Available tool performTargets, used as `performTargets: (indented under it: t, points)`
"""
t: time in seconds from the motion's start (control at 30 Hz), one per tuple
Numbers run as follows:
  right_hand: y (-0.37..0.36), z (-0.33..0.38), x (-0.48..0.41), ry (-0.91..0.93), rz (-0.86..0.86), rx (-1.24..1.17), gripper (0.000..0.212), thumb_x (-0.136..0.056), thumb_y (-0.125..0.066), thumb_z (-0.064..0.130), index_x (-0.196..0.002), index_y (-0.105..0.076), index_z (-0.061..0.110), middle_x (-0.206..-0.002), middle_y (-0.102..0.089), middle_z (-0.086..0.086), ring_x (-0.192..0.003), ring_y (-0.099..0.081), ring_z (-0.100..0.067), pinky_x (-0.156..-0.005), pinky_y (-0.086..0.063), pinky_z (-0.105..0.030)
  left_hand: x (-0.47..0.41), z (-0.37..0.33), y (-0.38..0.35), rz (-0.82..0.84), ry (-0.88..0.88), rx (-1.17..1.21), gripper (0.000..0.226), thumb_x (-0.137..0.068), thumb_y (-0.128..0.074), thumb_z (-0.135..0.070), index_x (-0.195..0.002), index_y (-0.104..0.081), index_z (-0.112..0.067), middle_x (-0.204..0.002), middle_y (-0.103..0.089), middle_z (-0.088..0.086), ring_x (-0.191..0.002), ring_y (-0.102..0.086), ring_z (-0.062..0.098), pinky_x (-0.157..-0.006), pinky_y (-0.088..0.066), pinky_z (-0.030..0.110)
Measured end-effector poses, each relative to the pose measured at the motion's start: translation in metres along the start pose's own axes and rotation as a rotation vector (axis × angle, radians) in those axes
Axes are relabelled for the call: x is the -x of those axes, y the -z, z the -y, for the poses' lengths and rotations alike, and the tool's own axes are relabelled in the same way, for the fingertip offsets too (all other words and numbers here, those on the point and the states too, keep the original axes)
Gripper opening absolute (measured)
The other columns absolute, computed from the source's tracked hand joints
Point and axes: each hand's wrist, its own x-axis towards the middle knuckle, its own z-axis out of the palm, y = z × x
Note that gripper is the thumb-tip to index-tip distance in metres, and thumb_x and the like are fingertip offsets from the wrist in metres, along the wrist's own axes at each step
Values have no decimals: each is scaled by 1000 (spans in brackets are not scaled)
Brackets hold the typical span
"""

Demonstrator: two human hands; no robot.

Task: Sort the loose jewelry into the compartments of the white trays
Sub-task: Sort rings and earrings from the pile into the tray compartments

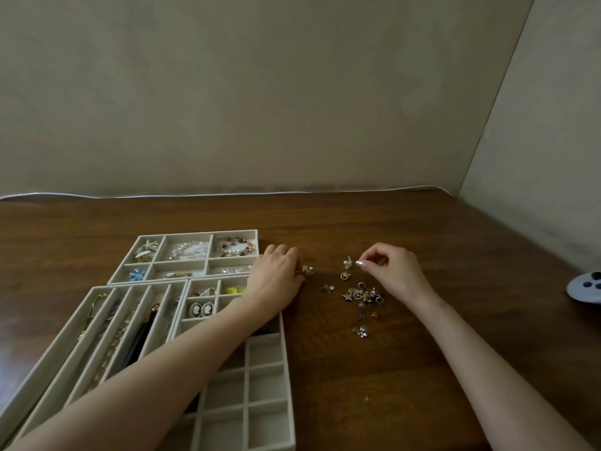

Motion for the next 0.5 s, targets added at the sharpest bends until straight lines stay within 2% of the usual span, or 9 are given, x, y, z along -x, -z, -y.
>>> performTargets:
  t: [0.13, 0.27, 0.43, 0.5]
  points:
    - [-6, 1, 2, 49, 11, 42, 9, -86, -67, 21, -95, -70, 21, -92, -59, 7, -67, -47, -1, -61, -35, -14, -1, 2, 2, 55, 5, 59, 27, -87, -60, -32, -111, -54, -20, -113, -52, 0, -105, -48, 15, -82, -44, 25]
    - [-8, 1, 3, 81, 116, 133, 22, -88, -64, 25, -109, -68, 31, -101, -54, 8, -74, -45, 1, -66, -34, -14, 0, 4, 5, 119, -6, 148, 26, -85, -63, -30, -108, -56, -20, -112, -51, -2, -105, -50, 14, -86, -48, 28]
    - [-10, 3, 3, 78, 134, 133, 13, -84, -69, 21, -95, -70, 28, -99, -56, 7, -87, -52, -3, -76, -44, -21, 0, 6, 5, 95, -13, 268, 19, -83, -66, -18, -101, -60, -15, -106, -57, 1, -92, -57, 12, -78, -49, 23]
    - [-10, 3, 3, 77, 133, 131, 8, -83, -71, 21, -89, -69, 26, -97, -55, 9, -84, -52, -1, -75, -43, -21, 0, 7, 3, 69, -7, 296, 18, -83, -64, -11, -100, -60, -13, -105, -58, 2, -89, -57, 11, -72, -45, 17]
